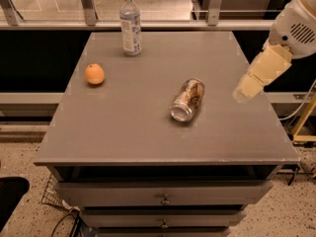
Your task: Place orange can upright
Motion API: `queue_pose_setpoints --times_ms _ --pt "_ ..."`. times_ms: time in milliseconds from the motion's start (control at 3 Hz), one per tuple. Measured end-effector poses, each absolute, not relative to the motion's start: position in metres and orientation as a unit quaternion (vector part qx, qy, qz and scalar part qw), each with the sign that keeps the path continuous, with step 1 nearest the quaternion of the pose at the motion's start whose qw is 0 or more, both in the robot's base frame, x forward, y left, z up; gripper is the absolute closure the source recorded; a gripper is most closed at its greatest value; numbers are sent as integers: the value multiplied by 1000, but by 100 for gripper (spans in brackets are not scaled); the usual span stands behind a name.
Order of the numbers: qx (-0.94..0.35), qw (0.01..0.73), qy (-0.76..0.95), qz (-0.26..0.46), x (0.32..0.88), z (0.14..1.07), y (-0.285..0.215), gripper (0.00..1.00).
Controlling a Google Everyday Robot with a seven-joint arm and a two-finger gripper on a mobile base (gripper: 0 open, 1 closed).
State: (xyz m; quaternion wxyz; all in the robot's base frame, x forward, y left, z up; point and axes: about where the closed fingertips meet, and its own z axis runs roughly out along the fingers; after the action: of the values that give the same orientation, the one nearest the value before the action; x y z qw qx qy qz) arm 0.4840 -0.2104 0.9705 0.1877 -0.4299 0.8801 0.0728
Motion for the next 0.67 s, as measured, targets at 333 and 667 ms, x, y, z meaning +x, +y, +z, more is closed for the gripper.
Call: queue_pose_setpoints --times_ms 333,667 --pt "-350 217 906 103 497 965 -187 0" --pt "-306 220 920 112 502 964 -185 0"
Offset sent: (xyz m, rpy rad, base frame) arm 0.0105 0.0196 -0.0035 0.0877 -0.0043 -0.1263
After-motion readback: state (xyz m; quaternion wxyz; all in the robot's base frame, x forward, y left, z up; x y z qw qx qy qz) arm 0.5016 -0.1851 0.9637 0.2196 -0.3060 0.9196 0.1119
